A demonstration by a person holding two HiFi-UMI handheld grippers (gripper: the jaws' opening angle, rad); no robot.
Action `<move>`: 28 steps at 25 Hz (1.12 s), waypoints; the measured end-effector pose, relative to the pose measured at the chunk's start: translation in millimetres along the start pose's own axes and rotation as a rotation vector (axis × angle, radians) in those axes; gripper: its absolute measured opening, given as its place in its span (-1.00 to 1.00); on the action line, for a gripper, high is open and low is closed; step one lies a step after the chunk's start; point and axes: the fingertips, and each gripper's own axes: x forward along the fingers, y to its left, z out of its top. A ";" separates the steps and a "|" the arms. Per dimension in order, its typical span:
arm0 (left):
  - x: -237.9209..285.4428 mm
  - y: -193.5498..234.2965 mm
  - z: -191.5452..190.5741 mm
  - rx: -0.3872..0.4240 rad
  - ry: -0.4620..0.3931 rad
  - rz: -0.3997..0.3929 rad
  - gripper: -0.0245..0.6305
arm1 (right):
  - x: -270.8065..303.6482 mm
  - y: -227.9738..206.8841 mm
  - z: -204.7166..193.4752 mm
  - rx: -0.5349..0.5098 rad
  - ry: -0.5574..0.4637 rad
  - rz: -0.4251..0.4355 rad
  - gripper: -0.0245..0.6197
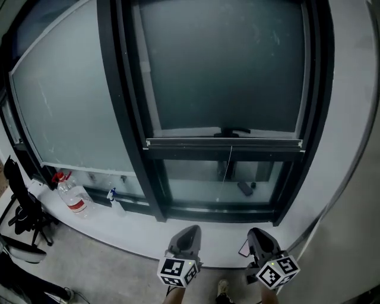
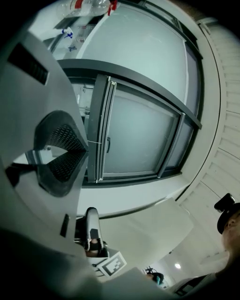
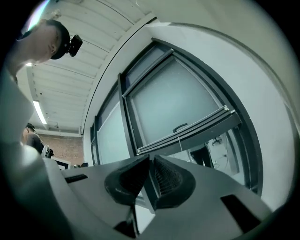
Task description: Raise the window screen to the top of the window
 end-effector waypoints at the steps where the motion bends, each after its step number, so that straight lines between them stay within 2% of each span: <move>1: 20.4 5.3 0.9 -0.001 -0.006 0.003 -0.92 | 13.8 -14.8 4.9 -0.015 -0.001 -0.005 -0.83; 6: 117.7 26.6 14.3 0.021 -0.030 0.015 -0.92 | 80.4 -90.6 37.0 -0.045 -0.020 -0.018 -0.83; 10: 174.0 41.0 20.9 0.036 -0.047 0.024 -0.92 | 123.5 -129.2 51.9 -0.043 -0.030 0.010 -0.83; 14: 206.2 51.0 23.7 0.040 -0.035 0.027 -0.92 | 155.0 -145.2 58.1 -0.019 -0.034 0.044 -0.83; 19: 239.2 65.6 23.9 0.065 -0.042 0.033 -0.92 | 182.6 -162.5 59.9 -0.078 -0.013 0.035 -0.83; 21: 250.0 69.4 27.5 0.106 -0.035 0.022 -0.92 | 195.8 -167.5 64.2 -0.119 -0.002 0.039 -0.83; 24: 265.1 65.7 45.0 0.283 -0.065 -0.091 -0.87 | 222.2 -171.8 69.5 -0.280 0.102 0.081 -0.82; 26: 277.1 66.1 54.0 0.473 -0.040 -0.181 -0.52 | 238.1 -177.1 78.3 -0.499 0.199 0.102 -0.65; 28: 291.1 79.8 49.2 0.717 0.076 -0.220 -0.47 | 250.9 -186.6 88.6 -0.783 0.299 0.095 -0.63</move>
